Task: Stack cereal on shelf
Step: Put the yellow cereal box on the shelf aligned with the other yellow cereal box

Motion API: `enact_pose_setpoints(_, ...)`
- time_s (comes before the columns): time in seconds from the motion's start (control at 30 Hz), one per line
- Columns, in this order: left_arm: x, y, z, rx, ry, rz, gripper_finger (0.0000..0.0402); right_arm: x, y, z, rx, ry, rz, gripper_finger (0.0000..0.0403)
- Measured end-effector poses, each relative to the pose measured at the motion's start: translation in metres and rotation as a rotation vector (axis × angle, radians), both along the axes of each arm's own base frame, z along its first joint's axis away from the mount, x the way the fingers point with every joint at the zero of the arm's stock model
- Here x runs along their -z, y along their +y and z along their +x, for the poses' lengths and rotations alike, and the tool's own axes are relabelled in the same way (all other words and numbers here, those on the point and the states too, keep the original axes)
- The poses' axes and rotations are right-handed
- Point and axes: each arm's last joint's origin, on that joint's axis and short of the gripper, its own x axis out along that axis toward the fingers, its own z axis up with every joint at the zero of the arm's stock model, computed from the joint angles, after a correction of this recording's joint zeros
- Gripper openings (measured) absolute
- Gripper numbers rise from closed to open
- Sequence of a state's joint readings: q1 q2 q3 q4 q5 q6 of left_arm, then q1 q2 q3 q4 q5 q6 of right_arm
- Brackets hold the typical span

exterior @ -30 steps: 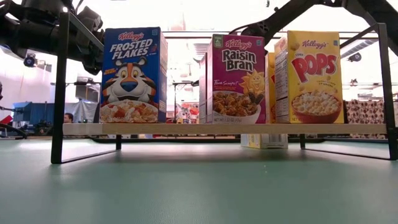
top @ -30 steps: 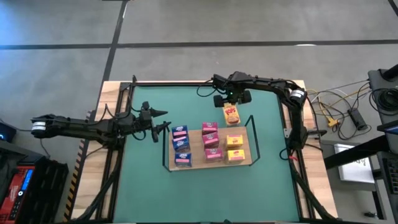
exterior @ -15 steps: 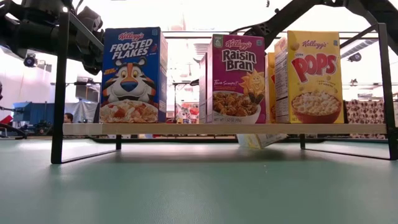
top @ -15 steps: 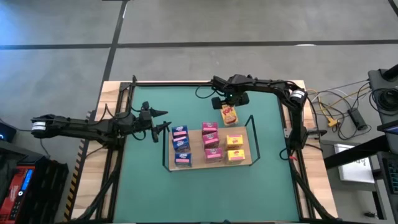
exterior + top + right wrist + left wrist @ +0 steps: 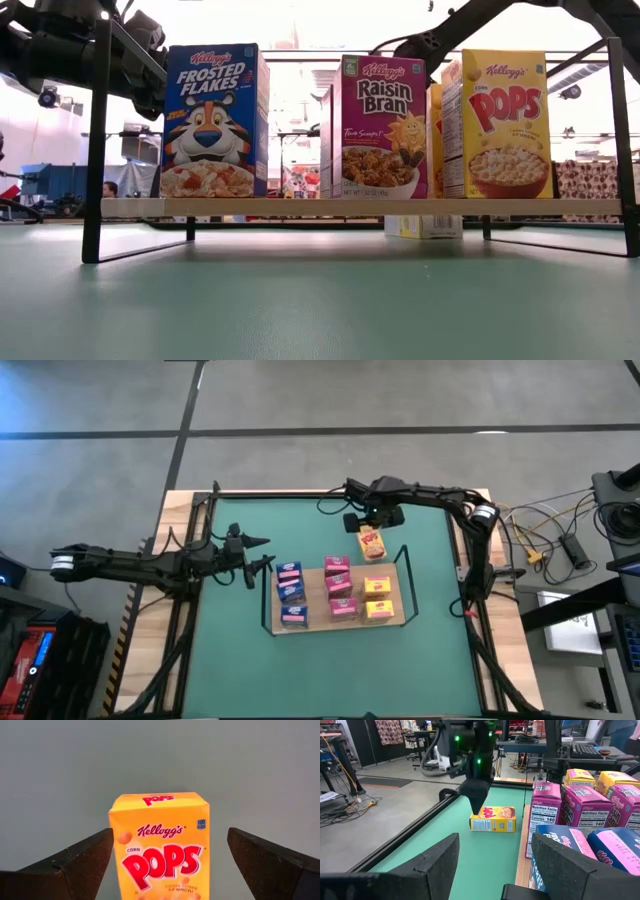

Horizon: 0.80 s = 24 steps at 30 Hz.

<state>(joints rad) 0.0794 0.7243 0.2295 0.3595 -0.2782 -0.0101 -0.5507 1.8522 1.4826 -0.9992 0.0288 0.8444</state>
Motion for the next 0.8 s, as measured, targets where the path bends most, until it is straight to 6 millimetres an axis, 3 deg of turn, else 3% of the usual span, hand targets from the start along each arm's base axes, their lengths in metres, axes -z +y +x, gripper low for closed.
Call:
enact_pose_setpoints(0.27, 0.000, 0.000, 0.000, 0.000, 0.000, 0.000, 0.0233, -0.005, 0.005, 0.002, -0.012, -0.022, -0.011, 0.0381)
enact_pose_setpoints(0.8, 0.000, 0.000, 0.000, 0.000, 0.000, 0.000, 0.0233, 0.022, -0.001, 0.008, -0.043, 0.013, 0.005, 0.0381)
